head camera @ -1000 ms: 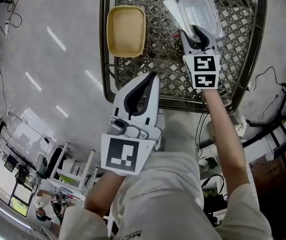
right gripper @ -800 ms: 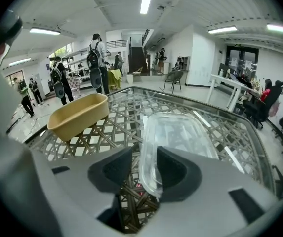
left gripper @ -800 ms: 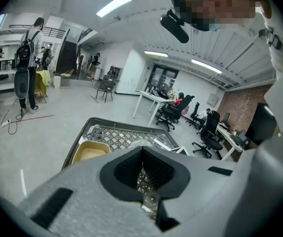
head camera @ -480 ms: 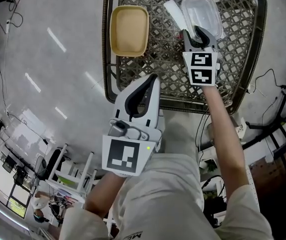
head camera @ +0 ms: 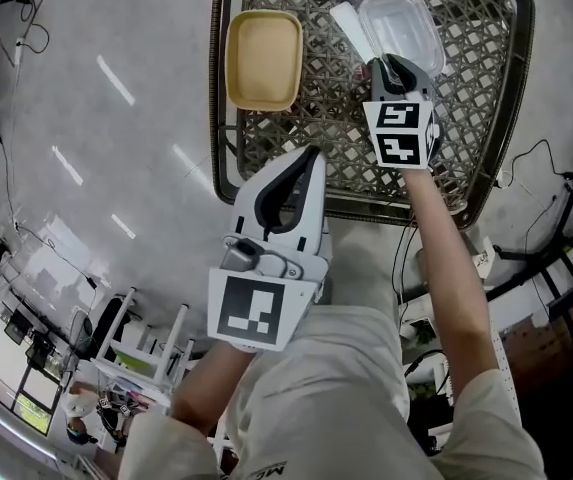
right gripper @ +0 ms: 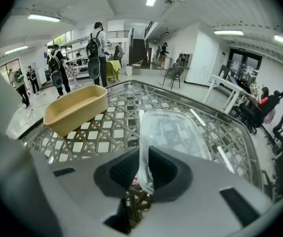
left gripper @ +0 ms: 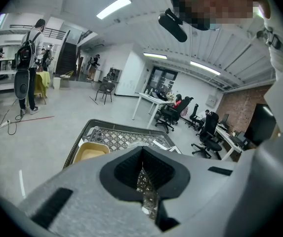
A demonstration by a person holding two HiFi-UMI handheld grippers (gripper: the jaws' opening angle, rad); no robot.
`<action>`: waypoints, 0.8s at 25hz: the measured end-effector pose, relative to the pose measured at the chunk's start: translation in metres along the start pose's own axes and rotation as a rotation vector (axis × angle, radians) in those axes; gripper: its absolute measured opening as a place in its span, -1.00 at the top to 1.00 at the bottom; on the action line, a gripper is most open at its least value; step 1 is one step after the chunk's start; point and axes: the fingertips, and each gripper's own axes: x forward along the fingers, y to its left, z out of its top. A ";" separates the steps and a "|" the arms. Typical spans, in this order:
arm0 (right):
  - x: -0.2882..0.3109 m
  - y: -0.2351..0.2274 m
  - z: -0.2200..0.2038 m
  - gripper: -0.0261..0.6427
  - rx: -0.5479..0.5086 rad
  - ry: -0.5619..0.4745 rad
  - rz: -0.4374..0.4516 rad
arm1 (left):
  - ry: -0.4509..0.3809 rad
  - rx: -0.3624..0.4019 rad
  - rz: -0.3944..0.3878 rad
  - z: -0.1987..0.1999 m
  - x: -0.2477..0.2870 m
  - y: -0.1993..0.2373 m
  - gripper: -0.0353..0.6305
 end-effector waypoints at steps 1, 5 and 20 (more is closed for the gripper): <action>-0.001 0.000 0.001 0.71 0.017 -0.018 0.005 | -0.001 0.002 -0.001 0.001 0.000 0.000 0.82; -0.014 -0.004 0.010 0.72 0.057 -0.075 0.006 | -0.006 0.005 0.004 0.007 -0.007 0.001 0.82; -0.115 -0.017 0.060 0.71 0.090 -0.198 -0.008 | -0.078 0.057 -0.029 0.066 -0.034 -0.026 0.82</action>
